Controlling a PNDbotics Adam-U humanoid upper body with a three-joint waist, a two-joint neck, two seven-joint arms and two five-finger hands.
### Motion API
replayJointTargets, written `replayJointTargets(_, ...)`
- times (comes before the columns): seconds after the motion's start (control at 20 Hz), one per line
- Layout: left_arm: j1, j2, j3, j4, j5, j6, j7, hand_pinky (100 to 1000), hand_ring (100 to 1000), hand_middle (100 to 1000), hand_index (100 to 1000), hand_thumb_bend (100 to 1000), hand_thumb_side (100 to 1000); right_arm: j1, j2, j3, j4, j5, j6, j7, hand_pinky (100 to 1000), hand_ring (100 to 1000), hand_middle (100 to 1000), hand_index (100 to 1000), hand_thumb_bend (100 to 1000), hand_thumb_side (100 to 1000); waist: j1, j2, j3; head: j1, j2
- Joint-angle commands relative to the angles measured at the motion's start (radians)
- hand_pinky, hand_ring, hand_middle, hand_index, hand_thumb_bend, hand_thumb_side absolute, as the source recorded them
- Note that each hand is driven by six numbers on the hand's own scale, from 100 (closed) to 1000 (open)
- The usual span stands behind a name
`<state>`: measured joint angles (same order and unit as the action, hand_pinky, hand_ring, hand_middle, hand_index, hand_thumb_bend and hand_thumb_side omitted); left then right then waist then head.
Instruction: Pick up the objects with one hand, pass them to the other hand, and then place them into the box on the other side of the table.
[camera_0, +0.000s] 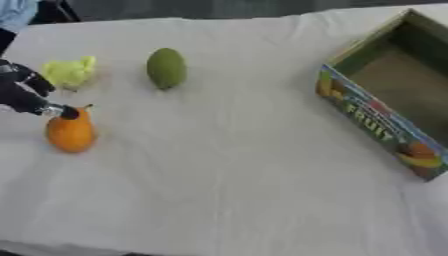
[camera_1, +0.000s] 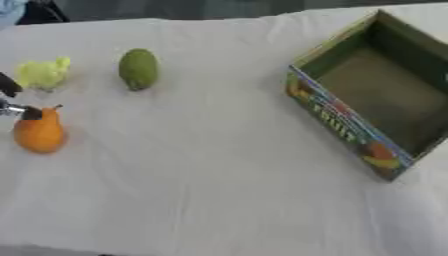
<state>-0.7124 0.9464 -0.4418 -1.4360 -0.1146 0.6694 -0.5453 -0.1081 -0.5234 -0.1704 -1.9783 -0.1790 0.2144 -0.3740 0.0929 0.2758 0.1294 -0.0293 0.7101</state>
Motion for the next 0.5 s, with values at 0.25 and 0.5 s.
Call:
replayJointTargets(0.25, -0.022, -0.002, -0.025, 0.063, -0.220, 0.059, -0.153, 766, 750, 768, 799, 772, 201, -0.008, -0.032, 0.000, -0.022, 0.004, -0.002, 0.005, 1000, 883, 1000, 1000, 100, 526, -0.001, -0.024, -0.004, 0.005, 0.005)
replayJointTargets(0.5, -0.039, -0.043, -0.040, 0.118, -0.286, 0.045, -0.193, 755, 740, 761, 790, 766, 196, -0.008, -0.033, 0.001, -0.022, 0.002, -0.002, 0.007, 1000, 883, 1000, 1000, 100, 526, 0.000, -0.026, -0.004, 0.009, 0.008)
